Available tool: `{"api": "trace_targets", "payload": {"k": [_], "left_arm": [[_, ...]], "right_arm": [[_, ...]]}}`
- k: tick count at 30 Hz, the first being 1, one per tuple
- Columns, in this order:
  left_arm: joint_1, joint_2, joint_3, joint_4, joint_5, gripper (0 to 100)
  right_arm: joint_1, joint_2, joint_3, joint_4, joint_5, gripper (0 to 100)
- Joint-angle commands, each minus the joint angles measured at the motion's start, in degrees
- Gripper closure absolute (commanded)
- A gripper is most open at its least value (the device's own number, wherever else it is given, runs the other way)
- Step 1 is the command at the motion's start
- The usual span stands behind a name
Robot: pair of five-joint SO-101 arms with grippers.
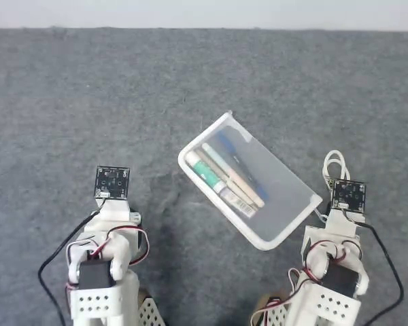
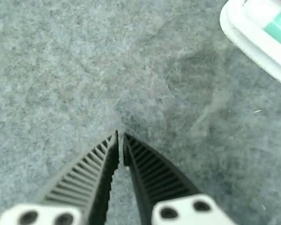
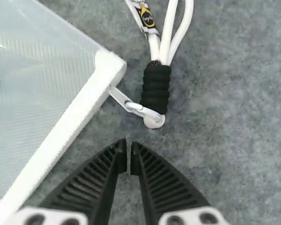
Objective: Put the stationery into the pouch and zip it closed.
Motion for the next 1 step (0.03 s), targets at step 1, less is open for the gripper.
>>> {"api": "trace_targets", "payload": {"k": [1], "left_arm": [[-0.2, -1.3, -0.7, 0.3, -0.5, 99]], "right_arm": [[-0.5, -0.8, 1.1, 0.2, 0.2, 99.2]]}}
